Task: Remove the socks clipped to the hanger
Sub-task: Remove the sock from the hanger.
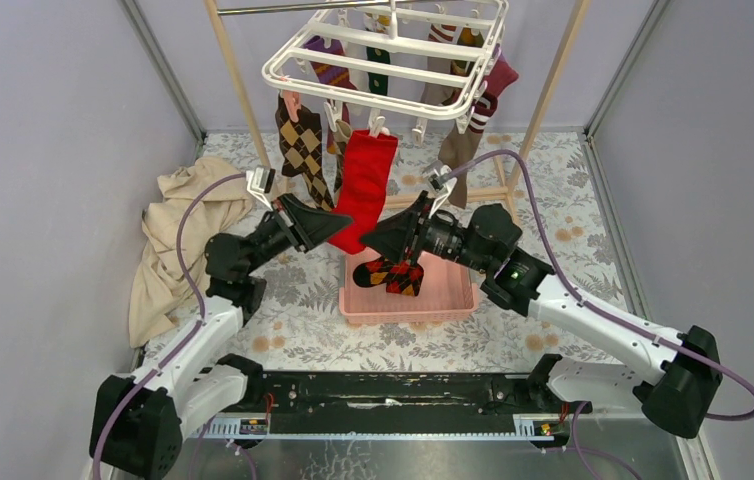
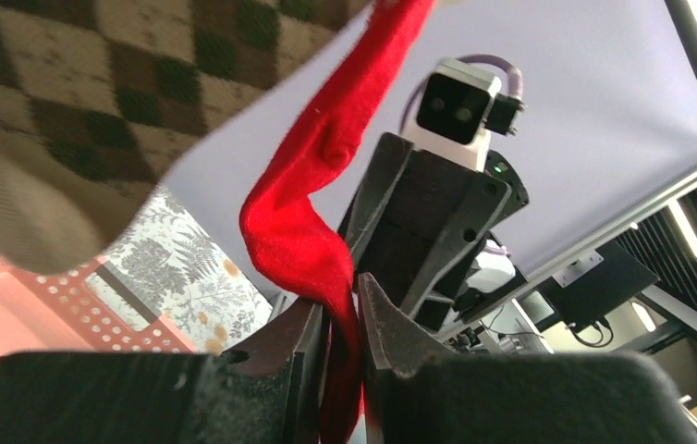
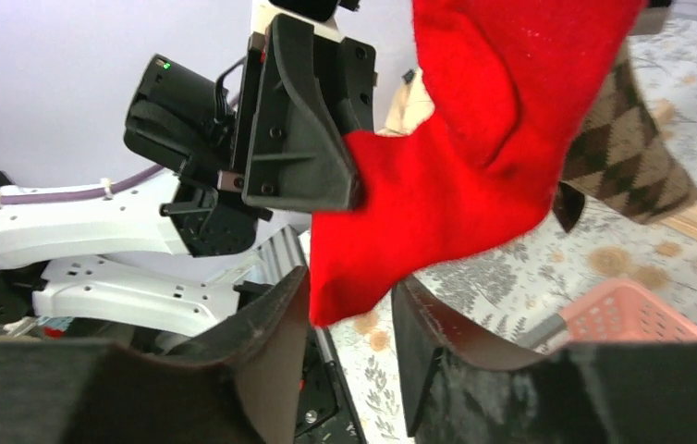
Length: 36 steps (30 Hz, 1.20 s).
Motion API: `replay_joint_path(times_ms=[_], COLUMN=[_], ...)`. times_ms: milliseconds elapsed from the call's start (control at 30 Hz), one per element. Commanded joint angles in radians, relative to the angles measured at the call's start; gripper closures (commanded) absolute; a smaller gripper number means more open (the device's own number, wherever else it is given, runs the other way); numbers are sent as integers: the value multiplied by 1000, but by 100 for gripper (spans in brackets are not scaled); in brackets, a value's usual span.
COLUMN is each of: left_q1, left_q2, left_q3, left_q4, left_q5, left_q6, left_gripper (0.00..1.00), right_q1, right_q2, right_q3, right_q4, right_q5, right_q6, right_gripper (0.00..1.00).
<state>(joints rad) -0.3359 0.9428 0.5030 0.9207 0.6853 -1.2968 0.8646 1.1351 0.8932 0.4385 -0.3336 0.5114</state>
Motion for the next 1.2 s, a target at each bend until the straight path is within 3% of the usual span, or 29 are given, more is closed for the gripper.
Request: replay_joint_path(times_ms=[0, 133, 300, 667, 933, 1167], left_q1=[90, 141, 182, 192, 196, 196], left_q2=[42, 78, 114, 117, 100, 107], left_q3=[66, 116, 128, 117, 106, 100], left_q4=[11, 16, 154, 200, 178, 184], left_q5=[151, 236, 295, 339, 349, 352], left_q6=[-76, -107, -213, -252, -240, -240], left_gripper=[77, 76, 76, 75, 75, 75], right_q1=[11, 11, 11, 11, 11, 11], right_q2=[-73, -110, -105, 92, 86, 53], right_q3=[86, 131, 185, 386, 363, 359], right_q4=[-97, -137, -68, 6, 68, 73], right_q5=[110, 145, 173, 293, 403, 427], right_q6=[-111, -178, -239, -307, -343, -370], right_gripper=[51, 49, 50, 63, 71, 69])
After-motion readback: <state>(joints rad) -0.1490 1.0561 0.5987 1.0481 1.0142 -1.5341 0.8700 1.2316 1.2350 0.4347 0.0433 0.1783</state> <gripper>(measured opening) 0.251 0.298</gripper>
